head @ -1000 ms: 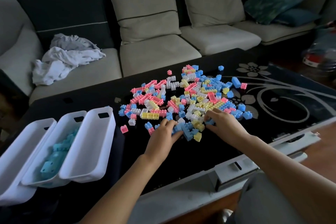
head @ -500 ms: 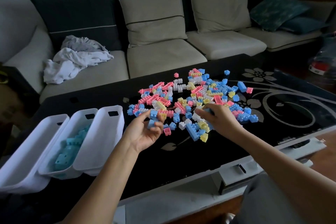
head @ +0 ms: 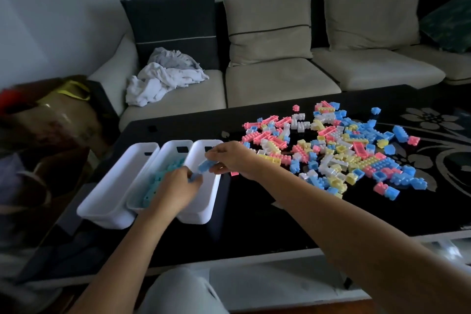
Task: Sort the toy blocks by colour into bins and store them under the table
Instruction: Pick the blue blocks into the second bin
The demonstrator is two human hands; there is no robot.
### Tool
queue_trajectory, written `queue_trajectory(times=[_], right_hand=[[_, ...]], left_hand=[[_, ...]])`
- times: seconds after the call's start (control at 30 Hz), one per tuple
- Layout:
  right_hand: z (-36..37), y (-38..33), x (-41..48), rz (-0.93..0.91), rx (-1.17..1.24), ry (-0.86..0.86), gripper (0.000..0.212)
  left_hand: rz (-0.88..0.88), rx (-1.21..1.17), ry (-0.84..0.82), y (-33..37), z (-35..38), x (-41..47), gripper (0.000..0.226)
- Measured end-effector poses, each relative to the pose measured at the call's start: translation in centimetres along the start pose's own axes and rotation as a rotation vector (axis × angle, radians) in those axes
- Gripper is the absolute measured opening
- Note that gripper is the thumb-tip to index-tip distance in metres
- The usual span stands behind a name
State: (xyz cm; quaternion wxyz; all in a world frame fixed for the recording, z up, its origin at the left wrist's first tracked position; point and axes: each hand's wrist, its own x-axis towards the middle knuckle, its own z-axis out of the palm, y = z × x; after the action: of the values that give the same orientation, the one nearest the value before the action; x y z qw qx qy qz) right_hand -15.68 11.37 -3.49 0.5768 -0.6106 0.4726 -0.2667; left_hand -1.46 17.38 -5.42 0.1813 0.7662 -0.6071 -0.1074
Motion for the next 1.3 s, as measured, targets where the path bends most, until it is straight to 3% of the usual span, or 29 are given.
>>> queue_trajectory(times=[0.13,0.37,0.5,0.6,0.73,0.83,0.93,1.03,1.17,1.3], right_hand=[[0.3,-0.6,0.2,-0.037,0.005,-0.015,0.033],[-6.8,-1.0,-3.3,-0.122,-0.134,0.011,0.026],[-11.8,1.1,-6.3,-0.107,-0.483,0.093,0.022],[-14.3,3.7,-8.6,0.037,-0.743,0.114,0.025],[-15.1,6.8,-11.0,0.196,-1.03,0.09,0.035],[-14.6,8.7,-11.3,0.217,-1.103,0.137,0.064],[-14.1,10.3,-10.5,0.213,-1.126,0.242,0.077],[-14.0,11.3,-9.5,0.174,-1.142,0.297,0.066],[-14.4,11.3,-9.0,0.111,-1.091,0.304,0.039],[-15.5,11.1,-8.8,0.073,-1.099,0.29,0.037]], left_hand=[[0.068,-0.092,-0.039,-0.6,0.3,0.2,0.028],[0.22,-0.291,0.136,2.2,0.0,-0.3,0.014],[0.374,-0.445,0.005,5.9,1.6,-0.9,0.01],[0.457,-0.449,-0.124,8.5,3.8,-1.2,0.011],[0.498,-0.42,-0.257,11.3,7.8,-1.4,0.022],[0.484,-0.375,-0.235,12.8,11.1,-1.5,0.038],[0.477,-0.295,-0.18,13.7,12.9,-1.1,0.051],[0.476,-0.164,-0.138,13.7,13.6,0.0,0.055],[0.495,0.022,-0.039,13.8,13.5,1.4,0.044],[0.591,0.094,-0.044,14.4,13.1,2.5,0.047]])
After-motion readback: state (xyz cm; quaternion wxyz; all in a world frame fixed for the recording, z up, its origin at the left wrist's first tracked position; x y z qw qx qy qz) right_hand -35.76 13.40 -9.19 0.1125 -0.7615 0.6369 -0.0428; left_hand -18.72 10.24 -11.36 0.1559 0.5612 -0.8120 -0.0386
